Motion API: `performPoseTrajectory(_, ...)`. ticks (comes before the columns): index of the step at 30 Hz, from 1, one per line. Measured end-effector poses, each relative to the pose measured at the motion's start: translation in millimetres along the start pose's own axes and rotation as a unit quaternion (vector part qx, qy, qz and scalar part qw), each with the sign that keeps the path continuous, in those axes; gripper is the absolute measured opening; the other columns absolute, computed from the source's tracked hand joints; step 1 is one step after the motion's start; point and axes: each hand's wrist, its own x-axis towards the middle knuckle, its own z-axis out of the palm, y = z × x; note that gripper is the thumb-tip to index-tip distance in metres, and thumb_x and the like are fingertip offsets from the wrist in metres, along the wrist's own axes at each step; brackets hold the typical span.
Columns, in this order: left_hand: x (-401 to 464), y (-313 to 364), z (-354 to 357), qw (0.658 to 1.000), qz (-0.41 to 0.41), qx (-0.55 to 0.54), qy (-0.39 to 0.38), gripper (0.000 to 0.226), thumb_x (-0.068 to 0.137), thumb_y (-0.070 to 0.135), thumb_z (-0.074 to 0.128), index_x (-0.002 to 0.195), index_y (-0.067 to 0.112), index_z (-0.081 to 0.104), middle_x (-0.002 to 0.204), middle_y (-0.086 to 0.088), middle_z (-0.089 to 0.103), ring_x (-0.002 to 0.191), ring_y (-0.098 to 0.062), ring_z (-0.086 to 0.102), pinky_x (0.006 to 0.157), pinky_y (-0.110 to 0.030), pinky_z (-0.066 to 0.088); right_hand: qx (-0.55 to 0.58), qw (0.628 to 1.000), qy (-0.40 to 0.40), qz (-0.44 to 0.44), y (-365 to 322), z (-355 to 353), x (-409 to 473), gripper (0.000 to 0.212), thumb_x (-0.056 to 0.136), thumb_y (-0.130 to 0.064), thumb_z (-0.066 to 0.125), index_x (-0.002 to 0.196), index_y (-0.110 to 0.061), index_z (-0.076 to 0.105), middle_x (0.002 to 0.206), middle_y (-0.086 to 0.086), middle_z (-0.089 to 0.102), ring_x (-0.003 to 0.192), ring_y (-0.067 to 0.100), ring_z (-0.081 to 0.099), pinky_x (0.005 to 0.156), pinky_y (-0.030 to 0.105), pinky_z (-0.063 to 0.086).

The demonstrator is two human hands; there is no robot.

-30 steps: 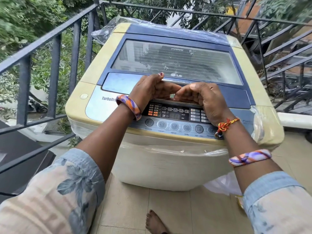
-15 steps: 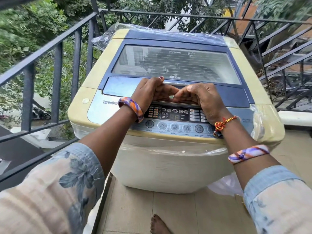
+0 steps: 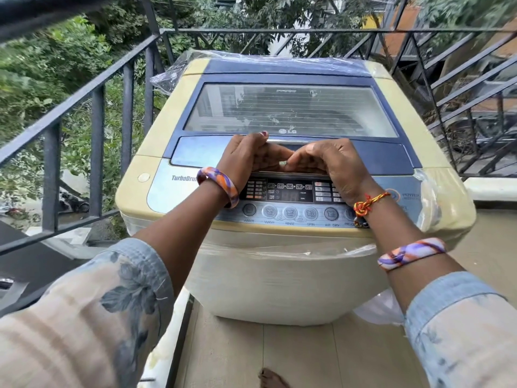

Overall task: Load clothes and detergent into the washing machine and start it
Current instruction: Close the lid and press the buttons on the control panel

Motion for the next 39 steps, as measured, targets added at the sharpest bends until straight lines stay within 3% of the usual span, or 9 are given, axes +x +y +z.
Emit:
performPoseTrajectory(5, 0.4, 0.0, 0.7, 1.000, 0.000, -0.006, -0.001, 0.047, 0.098, 0.013, 0.025, 0.084, -0.004, 0.066, 0.064, -0.001, 0.074, 0.065, -0.013, 0.070, 0.068, -0.018, 0.056, -0.015, 1.000, 0.004, -0.003, 2.1, -1.0, 0.4, 0.037, 0.083, -0.016, 0.039, 0.075, 0.001, 0.071, 0.082, 0.023, 0.070, 0.084, 0.029, 0.067, 0.087, 0.033, 0.053)
performPoseTrajectory(20, 0.5, -0.9, 1.5, 1.000, 0.002, -0.003, -0.012, 0.051, 0.097, 0.012, 0.023, 0.079, -0.002, 0.068, 0.067, -0.003, 0.075, 0.069, -0.015, 0.071, 0.073, -0.020, 0.057, 0.020, 1.000, 0.010, 0.000, 0.6, 0.3, -0.3, 0.034, 0.083, -0.014, 0.041, 0.071, -0.003, 0.071, 0.072, 0.009, 0.073, 0.079, 0.025, 0.069, 0.080, 0.026, 0.056)
performPoseTrajectory(25, -0.7, 0.4, 2.1, 1.000, -0.006, -0.004, -0.003, 0.050, 0.097, 0.013, 0.023, 0.077, -0.001, 0.067, 0.066, -0.002, 0.075, 0.068, -0.013, 0.071, 0.073, -0.020, 0.057, 0.001, 1.000, 0.019, -0.003, -0.4, 1.6, -1.3, 0.037, 0.082, -0.013, 0.040, 0.076, 0.007, 0.069, 0.081, 0.023, 0.070, 0.083, 0.030, 0.068, 0.085, 0.031, 0.055)
performPoseTrajectory(33, -1.0, 3.1, 2.2, 1.000, -0.009, 0.004, 0.001, 0.051, 0.097, 0.013, 0.022, 0.080, -0.002, 0.067, 0.065, 0.000, 0.074, 0.068, -0.011, 0.071, 0.072, -0.018, 0.057, -0.008, 1.000, 0.023, -0.006, 0.0, 2.0, -1.0, 0.037, 0.084, -0.013, 0.040, 0.078, 0.008, 0.070, 0.083, 0.028, 0.069, 0.085, 0.034, 0.068, 0.084, 0.031, 0.056)
performPoseTrajectory(39, -0.6, 1.2, 2.0, 1.000, -0.010, 0.004, -0.003, 0.051, 0.097, 0.014, 0.023, 0.080, -0.002, 0.068, 0.067, -0.002, 0.075, 0.068, -0.012, 0.071, 0.068, -0.016, 0.055, -0.001, 1.000, 0.019, -0.001, -0.9, 1.5, -1.5, 0.036, 0.084, -0.013, 0.040, 0.077, 0.006, 0.070, 0.081, 0.024, 0.070, 0.081, 0.027, 0.068, 0.083, 0.029, 0.056)
